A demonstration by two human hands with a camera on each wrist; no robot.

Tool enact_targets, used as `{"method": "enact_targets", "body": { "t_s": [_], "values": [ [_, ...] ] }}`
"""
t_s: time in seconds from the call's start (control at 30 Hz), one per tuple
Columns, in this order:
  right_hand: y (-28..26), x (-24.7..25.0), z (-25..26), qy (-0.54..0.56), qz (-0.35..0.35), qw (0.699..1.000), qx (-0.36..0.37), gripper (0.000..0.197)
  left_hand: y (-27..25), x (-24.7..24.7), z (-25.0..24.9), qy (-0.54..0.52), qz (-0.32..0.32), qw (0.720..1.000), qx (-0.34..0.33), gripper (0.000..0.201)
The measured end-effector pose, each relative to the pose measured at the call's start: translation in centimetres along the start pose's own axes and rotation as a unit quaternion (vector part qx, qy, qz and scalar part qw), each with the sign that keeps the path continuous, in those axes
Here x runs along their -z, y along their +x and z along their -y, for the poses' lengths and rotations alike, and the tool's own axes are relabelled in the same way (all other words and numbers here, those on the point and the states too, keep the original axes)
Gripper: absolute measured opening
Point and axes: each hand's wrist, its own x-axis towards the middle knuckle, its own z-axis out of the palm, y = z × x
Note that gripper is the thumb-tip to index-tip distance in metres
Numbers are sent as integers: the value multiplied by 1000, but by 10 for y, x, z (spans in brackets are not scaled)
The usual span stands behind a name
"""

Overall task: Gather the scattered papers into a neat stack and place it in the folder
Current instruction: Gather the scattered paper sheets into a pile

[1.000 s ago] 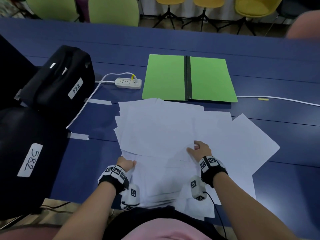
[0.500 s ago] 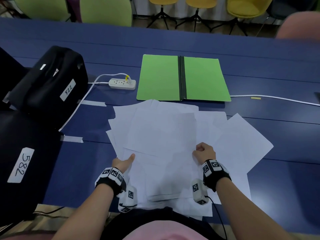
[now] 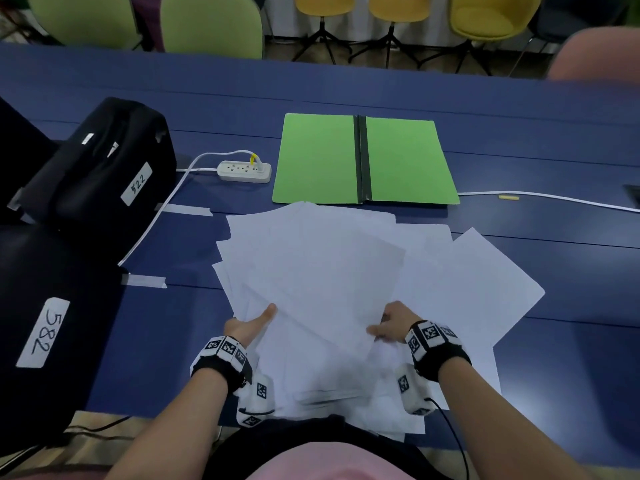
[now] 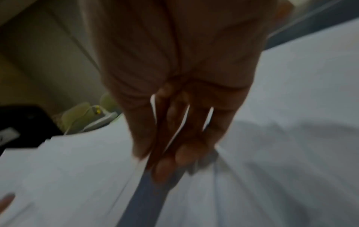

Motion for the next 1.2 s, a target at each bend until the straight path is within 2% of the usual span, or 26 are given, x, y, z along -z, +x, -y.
{"method": "enact_targets", "body": {
  "t_s": [0.07,0.13,0.2,0.27,0.33,0.4,0.47,0.53,0.57,0.6,0.63,0.67,0.73,0.8,0.87,0.93,1.0,1.1,1.13,1.2],
  "values": [
    [-3,0,-5,18,22,999,18,15,2,0,0,11,-1,1000,5,123],
    [-1,6,-12,130,-65,989,21,27,3,0,-2,11,3,1000,6,122],
    [3,12,-16,226,-180,957,-1,32,-1,1,-5,9,11,1000,6,122],
    [6,10,-15,268,-226,936,-16,31,-3,1,-8,7,13,1000,9,126],
    [8,1,-9,275,-217,937,-17,31,-5,2,-8,7,8,1000,11,129],
    [11,-10,-7,239,-196,951,-11,28,-6,3,-9,11,9,1000,16,128],
    [9,-15,-5,130,-107,986,5,22,-7,3,-10,12,8,1000,26,125],
    [4,-18,-4,30,12,999,11,20,-6,3,-8,14,8,1000,23,125],
    [1,-15,-6,22,21,1000,7,22,5,2,-2,15,2,1000,24,129],
    [-2,-11,-10,30,-14,999,-1,24,16,0,3,21,-8,999,24,133],
    [-3,-3,-18,50,-81,995,-24,25,17,-1,3,32,-14,999,23,132],
    [-2,7,-29,75,-169,981,-56,28,9,-2,-3,50,-16,998,21,123],
    [-7,29,-57,135,-309,929,-154,42,-7,-5,-13,99,-23,994,26,92],
    [-22,43,-88,157,-362,874,-284,67,-8,-9,-14,132,-34,990,30,72],
    [-37,47,-109,190,-351,838,-371,84,-12,-11,-16,159,-40,986,22,63],
    [-37,43,-127,220,-322,839,-379,85,-15,-10,-18,193,-34,981,5,53],
    [-31,44,-131,239,-302,849,-362,73,-16,-10,-18,214,-32,976,-15,45],
    [-23,45,-125,240,-274,871,-329,54,-18,-11,-17,236,-31,971,-12,16],
    [-22,45,-122,239,-275,874,-321,51,-14,-12,-14,229,-34,973,-10,14],
    [-18,42,-117,254,-272,878,-301,51,-14,-13,-12,207,-33,977,-23,31]
  ]
}}
